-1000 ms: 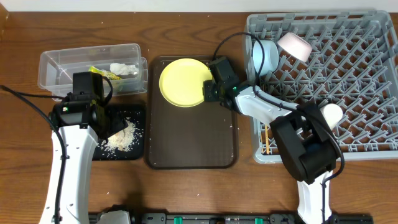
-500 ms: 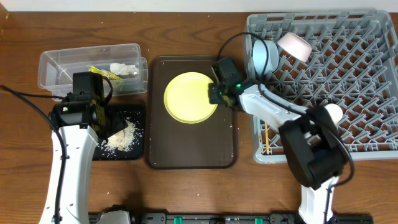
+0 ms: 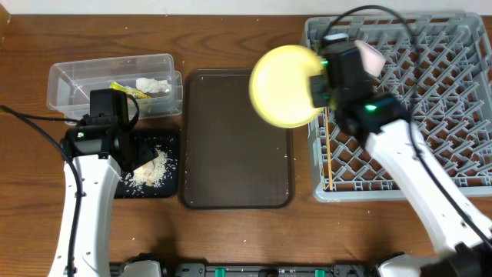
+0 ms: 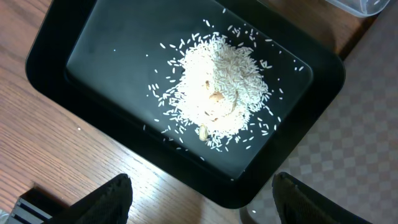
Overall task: Sort waste into correct bins and load items into the dishwasher rack
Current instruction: 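Lift the yellow plate and stand it upright in the rack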
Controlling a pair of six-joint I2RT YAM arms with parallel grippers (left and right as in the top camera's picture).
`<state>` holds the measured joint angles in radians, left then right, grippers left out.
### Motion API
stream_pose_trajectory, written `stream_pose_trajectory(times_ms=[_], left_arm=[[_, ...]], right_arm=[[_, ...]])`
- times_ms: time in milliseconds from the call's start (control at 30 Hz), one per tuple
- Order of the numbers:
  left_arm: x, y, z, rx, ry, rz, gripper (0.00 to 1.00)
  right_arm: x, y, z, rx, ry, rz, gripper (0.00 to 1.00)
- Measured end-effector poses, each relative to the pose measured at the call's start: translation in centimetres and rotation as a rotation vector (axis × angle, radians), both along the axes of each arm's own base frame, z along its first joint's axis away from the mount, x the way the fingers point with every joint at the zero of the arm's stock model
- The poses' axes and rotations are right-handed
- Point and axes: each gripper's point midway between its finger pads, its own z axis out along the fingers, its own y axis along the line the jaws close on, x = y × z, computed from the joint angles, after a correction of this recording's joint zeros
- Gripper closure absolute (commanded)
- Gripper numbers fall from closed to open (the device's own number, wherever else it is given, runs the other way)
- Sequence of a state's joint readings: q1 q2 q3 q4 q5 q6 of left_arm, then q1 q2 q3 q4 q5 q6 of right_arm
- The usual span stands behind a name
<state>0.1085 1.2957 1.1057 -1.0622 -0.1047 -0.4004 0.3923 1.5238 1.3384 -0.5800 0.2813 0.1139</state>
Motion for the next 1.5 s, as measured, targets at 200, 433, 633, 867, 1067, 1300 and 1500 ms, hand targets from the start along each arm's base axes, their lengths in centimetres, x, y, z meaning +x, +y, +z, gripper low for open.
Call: stream_pose_trajectory(times_ms=[200,433,633,867,1067,1300,1500], left_arm=[[0.0,0.0,0.0,0.0,0.0,0.0,0.25],[0.0,0.0,0.0,0.0,0.0,0.0,0.25],[0.0,0.0,0.0,0.0,0.0,0.0,0.25],[0.0,0.0,0.0,0.0,0.0,0.0,0.25],[0.0,0.0,0.0,0.0,0.0,0.0,0.25],[0.0,0.0,0.0,0.0,0.0,0.0,0.25],[0.0,0.0,0.0,0.0,0.0,0.0,0.25]], right_arm=[[-0.1,-7.5,3.7,-0.225,-0.08,-0.111,0.99],[-0.8,-14.2,5.3,-0.559,-0.038,-0.172,0.99],[-1.4,-17.7,5.2,-0.7,0.04,-0.207,0.99],[-0.8,-17.9,1.9,-0.742,0.148,-0.179,0.99],[-1.0,-17.7,-1.1,-0.682,0.217,-0.215,0.99],[-0.5,-15.1,-2.3,-0.45,0.166,-0.251,0.86],[-0.5,-12.3,-3.2,-0.218,0.161,-0.235,0.66]])
